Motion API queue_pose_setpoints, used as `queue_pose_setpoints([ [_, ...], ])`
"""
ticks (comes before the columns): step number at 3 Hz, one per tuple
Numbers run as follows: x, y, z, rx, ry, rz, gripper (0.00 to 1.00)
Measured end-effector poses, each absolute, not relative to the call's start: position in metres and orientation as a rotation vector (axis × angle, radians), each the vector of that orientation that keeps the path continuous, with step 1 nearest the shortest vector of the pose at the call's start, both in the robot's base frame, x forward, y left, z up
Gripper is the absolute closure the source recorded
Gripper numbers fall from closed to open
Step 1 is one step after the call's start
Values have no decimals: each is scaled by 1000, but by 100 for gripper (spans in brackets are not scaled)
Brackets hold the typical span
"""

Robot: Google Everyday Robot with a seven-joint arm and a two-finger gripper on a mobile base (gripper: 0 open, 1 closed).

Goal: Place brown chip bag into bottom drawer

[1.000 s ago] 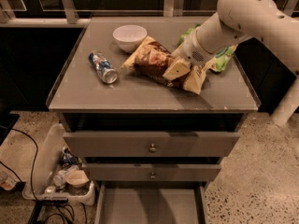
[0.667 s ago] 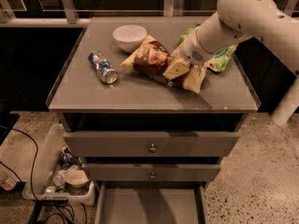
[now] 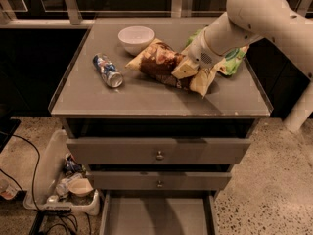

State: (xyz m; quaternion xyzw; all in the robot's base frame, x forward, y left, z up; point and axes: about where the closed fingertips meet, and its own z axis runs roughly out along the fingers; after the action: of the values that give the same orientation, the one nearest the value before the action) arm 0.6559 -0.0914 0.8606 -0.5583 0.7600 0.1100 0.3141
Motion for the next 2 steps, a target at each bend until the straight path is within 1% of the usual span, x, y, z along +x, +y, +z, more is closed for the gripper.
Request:
queue_pose_setpoints([
  [2, 638, -103, 870, -1497, 1969, 288, 100],
])
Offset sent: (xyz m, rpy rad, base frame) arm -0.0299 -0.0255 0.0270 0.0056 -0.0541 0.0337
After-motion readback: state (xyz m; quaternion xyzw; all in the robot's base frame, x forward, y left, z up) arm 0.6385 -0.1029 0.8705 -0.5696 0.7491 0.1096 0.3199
